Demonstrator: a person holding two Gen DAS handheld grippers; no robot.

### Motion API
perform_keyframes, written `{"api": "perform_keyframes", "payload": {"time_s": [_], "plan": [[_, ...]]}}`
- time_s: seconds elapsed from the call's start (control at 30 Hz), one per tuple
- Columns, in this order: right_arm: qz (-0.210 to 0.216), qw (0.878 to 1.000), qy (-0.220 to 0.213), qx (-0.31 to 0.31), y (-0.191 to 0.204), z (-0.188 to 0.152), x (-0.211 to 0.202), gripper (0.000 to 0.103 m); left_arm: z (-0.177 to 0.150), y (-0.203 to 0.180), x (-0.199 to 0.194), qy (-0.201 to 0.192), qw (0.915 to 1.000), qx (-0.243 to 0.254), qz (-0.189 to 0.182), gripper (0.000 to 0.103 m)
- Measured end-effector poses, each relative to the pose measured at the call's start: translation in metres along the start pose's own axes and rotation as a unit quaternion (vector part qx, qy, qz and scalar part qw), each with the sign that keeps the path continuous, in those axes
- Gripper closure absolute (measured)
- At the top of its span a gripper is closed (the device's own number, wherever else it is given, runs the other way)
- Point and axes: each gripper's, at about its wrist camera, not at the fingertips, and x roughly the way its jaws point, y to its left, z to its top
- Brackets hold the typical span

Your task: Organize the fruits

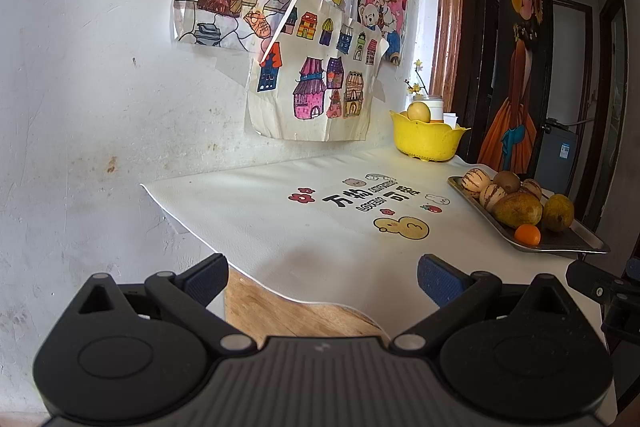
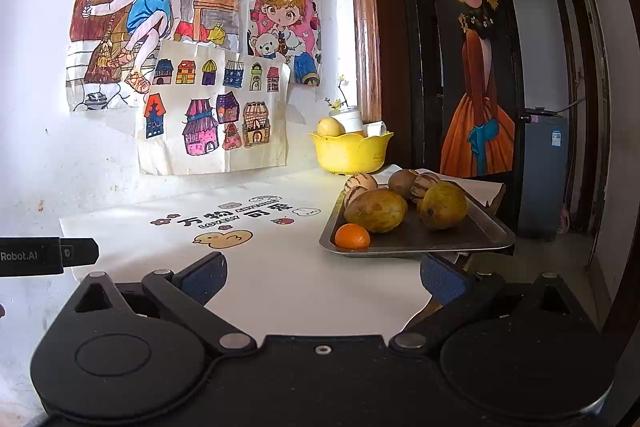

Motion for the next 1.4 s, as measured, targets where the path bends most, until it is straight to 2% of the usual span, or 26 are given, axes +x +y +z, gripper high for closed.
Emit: {"api": "perform_keyframes", "payload": {"time_s": [0.73,1.03,1.13,1.4], "plan": [[0.000,1.000,0.000,0.000,0.0006,-0.0001,-0.0001,0.000,0.0001,-0.0004,-0.0002,0.001,1.0000,0.000,0.000,0.000],[0.000,1.000,0.000,-0.001,0.0012,-0.0002,0.0000,0.000,-0.0045,-0.0021,-0.0003,0.005,1.0000,0.002,-0.008,0.000],[0.000,1.000,0.002,-0.001,0.0015,-0.0002,0.0006,0.000,-0.0035,-0.0005,0.0002,0.005,0.9997,-0.002,-0.023,0.000],[0.001,1.000,0.009,-0.004,0.0037,-0.0050,0.0047,0.000,-0.0034,-0.0010,0.0021,0.008,0.9998,-0.005,-0.019,0.000]]}}
